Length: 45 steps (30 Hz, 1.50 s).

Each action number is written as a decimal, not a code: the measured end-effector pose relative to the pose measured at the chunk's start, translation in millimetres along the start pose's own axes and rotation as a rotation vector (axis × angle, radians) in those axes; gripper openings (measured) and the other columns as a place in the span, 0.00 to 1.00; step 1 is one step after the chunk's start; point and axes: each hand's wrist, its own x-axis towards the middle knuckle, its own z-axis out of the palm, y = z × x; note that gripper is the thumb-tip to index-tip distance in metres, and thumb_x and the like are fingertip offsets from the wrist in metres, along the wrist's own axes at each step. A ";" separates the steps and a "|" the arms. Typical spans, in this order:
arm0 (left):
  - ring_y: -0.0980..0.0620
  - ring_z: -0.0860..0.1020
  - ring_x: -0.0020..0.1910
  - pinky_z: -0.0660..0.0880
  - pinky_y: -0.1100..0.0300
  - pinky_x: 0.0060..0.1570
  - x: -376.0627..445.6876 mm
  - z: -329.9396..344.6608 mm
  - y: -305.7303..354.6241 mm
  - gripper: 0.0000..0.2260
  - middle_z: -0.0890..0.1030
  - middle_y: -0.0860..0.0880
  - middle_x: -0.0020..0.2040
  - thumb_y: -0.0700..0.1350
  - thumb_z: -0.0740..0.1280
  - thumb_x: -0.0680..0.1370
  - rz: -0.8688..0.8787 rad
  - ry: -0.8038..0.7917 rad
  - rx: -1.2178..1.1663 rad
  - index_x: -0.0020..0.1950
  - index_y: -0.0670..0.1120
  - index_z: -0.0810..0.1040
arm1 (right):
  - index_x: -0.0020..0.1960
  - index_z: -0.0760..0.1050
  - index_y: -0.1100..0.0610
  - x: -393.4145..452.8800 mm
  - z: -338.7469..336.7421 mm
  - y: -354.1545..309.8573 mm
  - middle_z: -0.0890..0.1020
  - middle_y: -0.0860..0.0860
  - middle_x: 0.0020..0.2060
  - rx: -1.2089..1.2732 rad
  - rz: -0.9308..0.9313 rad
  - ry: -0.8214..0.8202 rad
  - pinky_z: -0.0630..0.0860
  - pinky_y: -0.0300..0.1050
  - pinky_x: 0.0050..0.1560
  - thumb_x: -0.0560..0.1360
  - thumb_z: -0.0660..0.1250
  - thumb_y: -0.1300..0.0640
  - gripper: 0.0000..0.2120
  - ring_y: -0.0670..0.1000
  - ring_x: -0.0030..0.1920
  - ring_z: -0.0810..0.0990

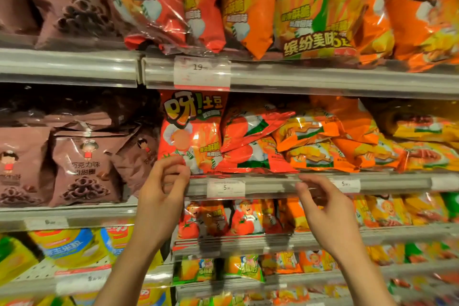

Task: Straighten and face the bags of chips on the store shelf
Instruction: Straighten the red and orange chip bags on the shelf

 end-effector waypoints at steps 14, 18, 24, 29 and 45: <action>0.64 0.78 0.53 0.72 0.67 0.52 7.8 85.9 37.6 0.10 0.81 0.59 0.54 0.49 0.68 0.80 0.049 0.119 0.281 0.61 0.56 0.77 | 0.66 0.75 0.53 116.1 -20.1 -6.7 0.76 0.50 0.61 -0.172 -0.538 -0.038 0.70 0.50 0.64 0.79 0.65 0.51 0.16 0.51 0.63 0.72; 0.62 0.77 0.57 0.73 0.59 0.60 24.6 86.3 37.3 0.11 0.80 0.58 0.58 0.46 0.67 0.81 0.061 0.069 0.386 0.63 0.53 0.78 | 0.74 0.68 0.53 127.1 10.1 -31.5 0.71 0.58 0.70 -0.401 -0.658 -0.094 0.68 0.58 0.69 0.78 0.66 0.48 0.25 0.61 0.70 0.67; 0.60 0.77 0.58 0.73 0.58 0.60 37.0 75.6 44.1 0.11 0.80 0.58 0.59 0.47 0.65 0.82 0.021 -0.012 0.396 0.64 0.54 0.77 | 0.77 0.64 0.49 138.3 35.2 -47.3 0.64 0.57 0.76 -0.595 -0.651 -0.212 0.66 0.59 0.72 0.77 0.67 0.50 0.30 0.61 0.76 0.61; 0.65 0.76 0.57 0.68 0.75 0.53 40.8 65.6 52.1 0.13 0.80 0.58 0.59 0.50 0.63 0.83 0.028 -0.048 0.386 0.66 0.51 0.77 | 0.70 0.73 0.52 133.0 31.4 -43.5 0.76 0.57 0.66 -0.533 -0.636 -0.132 0.75 0.57 0.64 0.75 0.70 0.50 0.24 0.61 0.67 0.72; 0.54 0.78 0.50 0.71 0.59 0.50 67.2 85.3 81.2 0.31 0.79 0.53 0.52 0.64 0.66 0.76 -0.201 -0.214 0.261 0.74 0.48 0.68 | 0.70 0.73 0.51 59.3 1.4 -23.1 0.71 0.52 0.70 -0.192 -0.700 -0.022 0.71 0.51 0.66 0.75 0.71 0.42 0.27 0.54 0.70 0.70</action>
